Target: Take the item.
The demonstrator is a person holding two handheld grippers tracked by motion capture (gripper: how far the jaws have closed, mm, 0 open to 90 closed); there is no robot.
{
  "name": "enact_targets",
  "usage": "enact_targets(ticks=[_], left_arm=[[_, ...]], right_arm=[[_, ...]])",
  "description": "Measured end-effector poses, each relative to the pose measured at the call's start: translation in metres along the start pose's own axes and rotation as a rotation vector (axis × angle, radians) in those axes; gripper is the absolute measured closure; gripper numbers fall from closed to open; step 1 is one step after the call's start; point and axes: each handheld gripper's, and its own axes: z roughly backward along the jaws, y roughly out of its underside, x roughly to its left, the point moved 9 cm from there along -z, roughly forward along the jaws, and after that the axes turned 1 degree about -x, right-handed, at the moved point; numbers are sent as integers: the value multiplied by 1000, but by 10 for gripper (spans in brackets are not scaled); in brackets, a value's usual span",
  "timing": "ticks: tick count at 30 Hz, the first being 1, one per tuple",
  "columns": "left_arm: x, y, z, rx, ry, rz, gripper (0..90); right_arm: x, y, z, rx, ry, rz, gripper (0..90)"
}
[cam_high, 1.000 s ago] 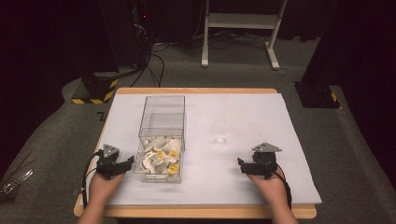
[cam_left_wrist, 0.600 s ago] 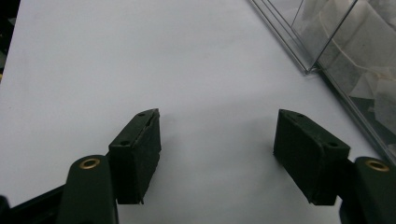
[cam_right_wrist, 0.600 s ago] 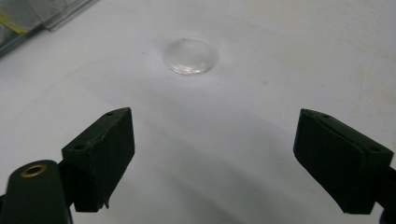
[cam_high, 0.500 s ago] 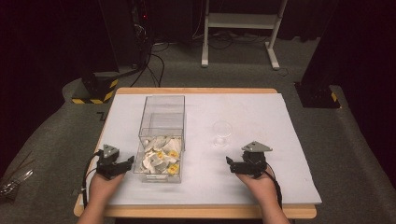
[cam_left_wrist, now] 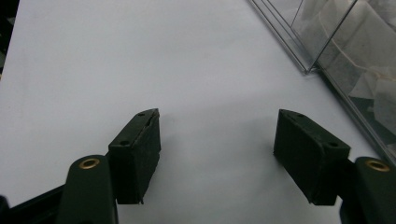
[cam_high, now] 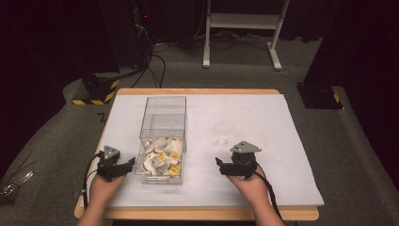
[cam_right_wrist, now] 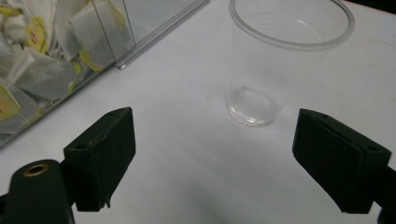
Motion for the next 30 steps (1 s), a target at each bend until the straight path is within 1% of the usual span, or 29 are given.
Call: enact_targets(ticks=[2, 4, 9, 11, 12, 14, 16, 18, 19, 20, 21, 23, 24, 25, 27, 28, 29, 30], left_arm=[[0, 0, 0, 1, -1, 1, 316], [0, 0, 0, -2, -2, 2, 316], [-1, 0, 0, -2, 3, 10, 314], [0, 0, -1, -3, 2, 7, 314], [0, 0, 0, 2, 3, 2, 313], [0, 0, 0, 0, 3, 6, 313], [0, 0, 0, 1, 4, 6, 313], [0, 0, 0, 0, 1, 0, 314], [0, 0, 0, 0, 1, 0, 315], [-1, 0, 0, -2, 1, 4, 315], [-1, 0, 0, -3, 2, 7, 315], [-2, 0, 0, -5, 3, 11, 315], [-2, 0, 0, -3, 3, 7, 315], [-2, 0, 0, -3, 3, 7, 315], [-2, 0, 0, -3, 3, 7, 315], [-2, 0, 0, -3, 3, 7, 315], [-1, 0, 0, -1, 6, 7, 314], [0, 0, 0, 1, 6, -1, 313]], right_arm=[[2, -2, 0, -1, -6, -8, 137], [6, -6, -1, -6, -13, -2, 139], [15, -14, -3, -14, -28, 27, 140], [16, -15, -5, -16, -27, 41, 143], [19, -16, -7, -13, -36, 30, 143], [21, -16, -8, -14, -43, 30, 143], [24, -18, -10, -15, -50, 41, 143], [28, -21, -13, -19, -56, 37, 137], [28, -21, -13, -19, -56, 37, 137], [32, -22, -13, -17, -68, 31, 133], [32, -22, -13, -17, -68, 31, 133], [36, -25, -13, -20, -83, 37, 133], [40, -29, -14, -24, -96, 45, 133], [40, -29, -14, -24, -96, 45, 133], [47, -34, -13, -25, -117, 47, 134], [47, -34, -13, -25, -117, 47, 134], [52, -37, -13, -27, -125, 49, 135], [54, -40, -12, -31, -132, 52, 136]])
